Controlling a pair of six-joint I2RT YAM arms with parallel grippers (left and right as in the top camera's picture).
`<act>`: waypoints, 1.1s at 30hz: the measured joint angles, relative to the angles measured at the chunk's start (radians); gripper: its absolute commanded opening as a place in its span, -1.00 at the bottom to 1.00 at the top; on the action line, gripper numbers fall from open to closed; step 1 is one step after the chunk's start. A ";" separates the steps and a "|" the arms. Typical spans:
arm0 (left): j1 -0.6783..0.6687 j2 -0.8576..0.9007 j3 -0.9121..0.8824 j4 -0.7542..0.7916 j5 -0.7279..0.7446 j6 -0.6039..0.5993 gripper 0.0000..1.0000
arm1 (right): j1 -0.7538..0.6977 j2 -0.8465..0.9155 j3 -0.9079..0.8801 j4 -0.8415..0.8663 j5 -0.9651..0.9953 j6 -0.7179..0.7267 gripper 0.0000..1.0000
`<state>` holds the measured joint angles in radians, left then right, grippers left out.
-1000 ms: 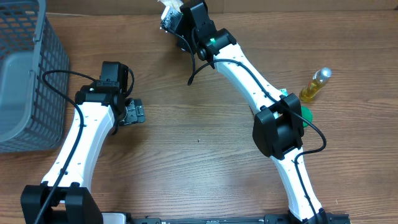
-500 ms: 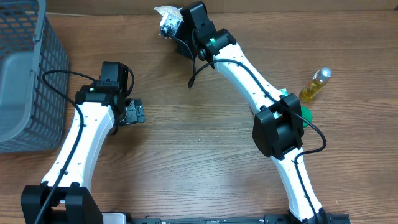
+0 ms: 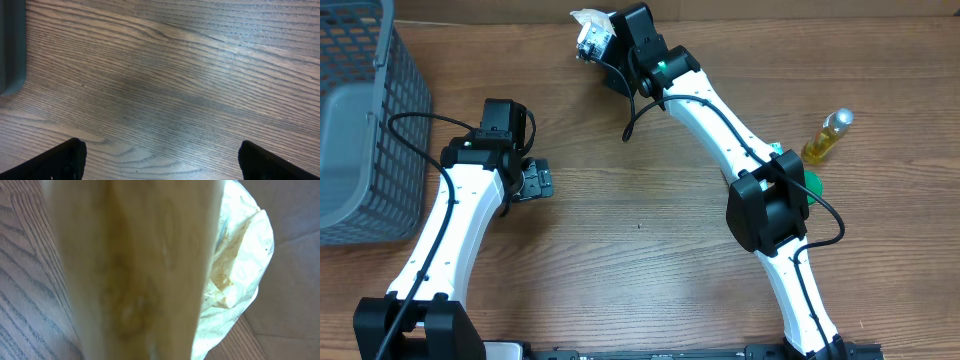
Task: Scan the item barcode
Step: 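Hold the bag's label against the white scanner with the right gripper, then lower the bag to the table center and open the right gripper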
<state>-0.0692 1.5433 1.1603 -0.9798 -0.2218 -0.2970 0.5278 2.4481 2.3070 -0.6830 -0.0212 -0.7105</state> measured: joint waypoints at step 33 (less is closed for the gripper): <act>0.000 0.000 0.000 0.000 0.000 0.000 1.00 | -0.016 -0.251 0.001 -0.982 -0.152 0.667 -0.93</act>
<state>-0.0692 1.5433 1.1603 -0.9798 -0.2218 -0.2970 0.5121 2.1967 2.3081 -1.6653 -0.1734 -0.0437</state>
